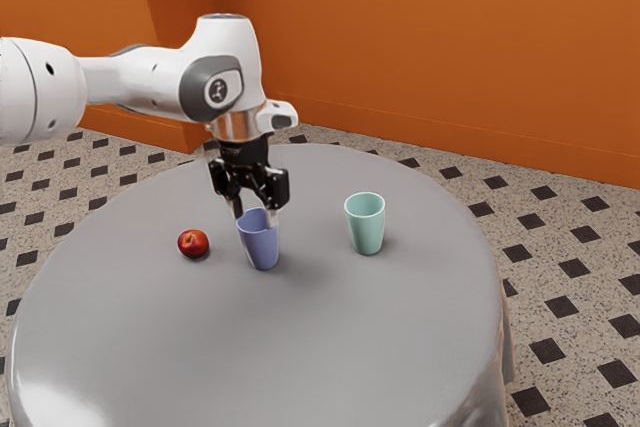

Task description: Place the left cup onto the right cup

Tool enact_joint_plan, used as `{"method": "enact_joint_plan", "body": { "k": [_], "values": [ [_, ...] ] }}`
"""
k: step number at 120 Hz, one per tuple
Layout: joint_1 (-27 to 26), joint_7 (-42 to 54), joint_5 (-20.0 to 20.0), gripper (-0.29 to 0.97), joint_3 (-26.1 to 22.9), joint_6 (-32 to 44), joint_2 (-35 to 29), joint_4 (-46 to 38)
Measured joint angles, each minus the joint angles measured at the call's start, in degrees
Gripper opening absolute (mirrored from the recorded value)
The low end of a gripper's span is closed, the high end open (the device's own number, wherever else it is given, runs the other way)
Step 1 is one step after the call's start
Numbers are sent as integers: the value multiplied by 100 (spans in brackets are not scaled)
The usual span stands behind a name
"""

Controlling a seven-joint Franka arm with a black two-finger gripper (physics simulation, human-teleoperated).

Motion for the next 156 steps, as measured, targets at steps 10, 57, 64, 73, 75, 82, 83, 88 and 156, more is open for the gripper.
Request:
{"method": "enact_joint_plan", "body": {
  "k": [10,57,64,73,75,82,83,88,156],
  "values": [
    [-15,-8,-27,48,2,85,70,-2],
    [45,-21,35,47,9,349,420,240],
    [65,-17,37,47,11,385,478,270],
    [88,-9,49,46,10,451,586,314],
    [94,-8,56,46,10,467,609,325],
    [108,-3,78,46,9,515,697,399],
    [110,-2,81,46,9,522,708,408],
    [117,1,92,46,8,558,757,436],
    [314,36,226,45,-100,863,1274,740]
  ]
}}
